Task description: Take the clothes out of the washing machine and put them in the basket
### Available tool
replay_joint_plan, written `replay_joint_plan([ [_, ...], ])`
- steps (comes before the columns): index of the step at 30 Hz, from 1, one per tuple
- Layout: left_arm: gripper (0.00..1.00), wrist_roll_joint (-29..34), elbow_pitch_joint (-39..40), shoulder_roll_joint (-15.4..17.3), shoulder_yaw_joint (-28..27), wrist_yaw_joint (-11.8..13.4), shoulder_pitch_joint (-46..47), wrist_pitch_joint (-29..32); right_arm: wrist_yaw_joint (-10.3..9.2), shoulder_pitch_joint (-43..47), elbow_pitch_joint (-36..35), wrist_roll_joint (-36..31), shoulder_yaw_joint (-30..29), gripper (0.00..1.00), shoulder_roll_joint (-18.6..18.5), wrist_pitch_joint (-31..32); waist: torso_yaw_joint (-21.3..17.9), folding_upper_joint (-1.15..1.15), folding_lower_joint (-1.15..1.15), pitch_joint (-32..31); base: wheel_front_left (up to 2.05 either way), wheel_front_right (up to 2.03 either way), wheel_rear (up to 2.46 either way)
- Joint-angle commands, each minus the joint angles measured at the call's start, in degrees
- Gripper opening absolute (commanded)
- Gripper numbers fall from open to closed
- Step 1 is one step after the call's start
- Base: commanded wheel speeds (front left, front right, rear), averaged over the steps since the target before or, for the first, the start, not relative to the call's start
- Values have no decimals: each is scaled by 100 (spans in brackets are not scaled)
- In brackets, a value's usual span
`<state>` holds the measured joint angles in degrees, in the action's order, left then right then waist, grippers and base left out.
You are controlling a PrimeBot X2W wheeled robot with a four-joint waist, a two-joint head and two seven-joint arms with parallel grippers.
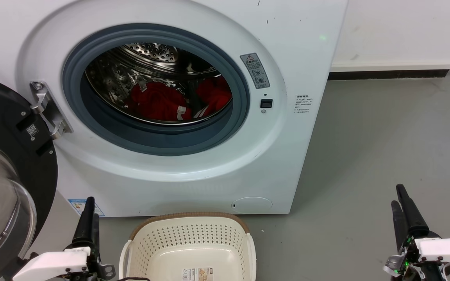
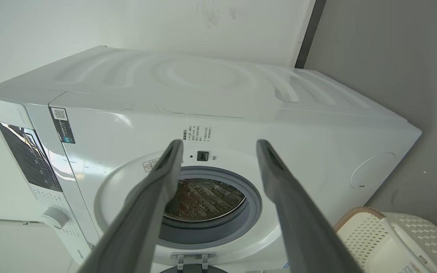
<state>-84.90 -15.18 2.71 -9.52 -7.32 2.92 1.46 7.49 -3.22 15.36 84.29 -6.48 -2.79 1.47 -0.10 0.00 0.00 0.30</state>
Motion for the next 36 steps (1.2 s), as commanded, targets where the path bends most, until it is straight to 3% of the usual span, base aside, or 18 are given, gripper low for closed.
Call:
replay_joint_plan([
  [1,100,156,90,13,-79,-6,93,-54,1,-71,-83,-184,-43,100,-11,-52,0,0,0,1,0,0,0],
  [7,100,714,144,14,-517,-5,166,-197,1,-139,-192,-1071,-279,100,-12,-195,-2,0,0,10,0,0,0],
  [16,100,1977,738,15,-780,194,176,-395,1,-113,-872,-3115,-158,100,-13,-392,-1,0,0,42,0,0,0],
  [36,100,4487,2126,19,116,855,-186,-776,1,25,-1595,-5508,208,100,-14,-773,-11,0,0,84,0,0,0],
])
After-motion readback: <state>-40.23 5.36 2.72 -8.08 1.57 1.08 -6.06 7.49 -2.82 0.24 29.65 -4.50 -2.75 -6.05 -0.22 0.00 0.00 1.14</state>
